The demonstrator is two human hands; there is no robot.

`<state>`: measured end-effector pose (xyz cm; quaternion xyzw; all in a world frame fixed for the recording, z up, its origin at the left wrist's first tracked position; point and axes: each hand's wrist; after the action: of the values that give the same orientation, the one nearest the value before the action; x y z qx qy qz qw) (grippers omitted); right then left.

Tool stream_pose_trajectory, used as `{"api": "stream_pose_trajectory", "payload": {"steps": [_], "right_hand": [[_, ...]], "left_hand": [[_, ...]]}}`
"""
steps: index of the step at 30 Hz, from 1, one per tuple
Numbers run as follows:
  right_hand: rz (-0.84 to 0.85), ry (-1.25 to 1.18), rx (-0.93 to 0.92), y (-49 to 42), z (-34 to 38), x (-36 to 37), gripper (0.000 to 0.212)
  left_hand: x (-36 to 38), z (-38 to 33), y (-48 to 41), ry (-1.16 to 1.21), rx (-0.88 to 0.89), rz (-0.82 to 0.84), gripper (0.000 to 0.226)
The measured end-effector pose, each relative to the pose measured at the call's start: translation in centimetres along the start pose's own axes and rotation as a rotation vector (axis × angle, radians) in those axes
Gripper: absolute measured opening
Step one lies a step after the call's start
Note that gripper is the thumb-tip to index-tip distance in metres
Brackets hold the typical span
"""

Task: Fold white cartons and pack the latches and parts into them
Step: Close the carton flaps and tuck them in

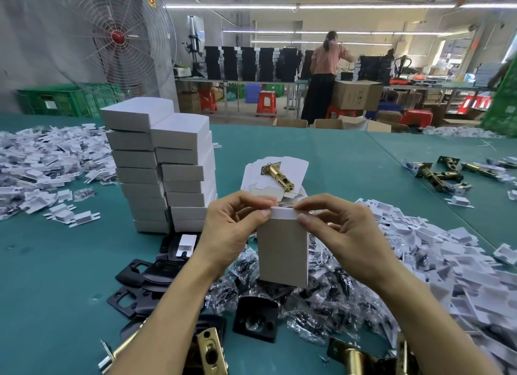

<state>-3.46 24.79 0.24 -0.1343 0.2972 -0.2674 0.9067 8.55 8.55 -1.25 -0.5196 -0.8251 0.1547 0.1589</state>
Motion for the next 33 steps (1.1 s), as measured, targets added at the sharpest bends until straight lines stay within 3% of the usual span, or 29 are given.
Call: {"api": "stream_pose_trajectory", "payload": {"steps": [3, 9, 12, 17, 26, 33], "right_hand": [[-0.003, 0.028, -0.009, 0.02, 0.18, 0.13, 0.018], [-0.049, 0.027, -0.002, -0.04, 0.17, 0.38, 0.014], [-0.062, 0.026, 0.006, -0.02, 0.29, 0.51, 0.014], [-0.069, 0.136, -0.034, -0.11, 0.47, 0.87, 0.013], [0.028, 0.137, -0.077, -0.05, 0.38, 0.82, 0.02], [0.183, -0.003, 0.104, 0.33, -0.18, 0.84, 0.037]], "left_hand": [[-0.16, 0.01, -0.01, 0.016, -0.026, 0.02, 0.034], [-0.21, 0.19, 0.04, 0.026, -0.057, 0.057, 0.01], [-0.27, 0.5, 0.18, -0.025, -0.043, 0.072, 0.024], [-0.42, 0.75, 0.03, -0.027, -0.026, 0.055, 0.026], [-0.5, 0.95, 0.06, -0.073, -0.05, 0.087, 0.021], [-0.18, 0.95, -0.14, -0.08, -0.125, 0.059, 0.017]]}}
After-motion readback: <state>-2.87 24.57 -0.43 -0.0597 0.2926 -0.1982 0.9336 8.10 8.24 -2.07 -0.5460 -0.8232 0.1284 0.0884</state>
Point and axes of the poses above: each hand's wrist, its own y-axis away from the middle knuckle, its own x-axis out of the palm, z = x × y, and after that the axes turned 9 degrees about z, right-handed
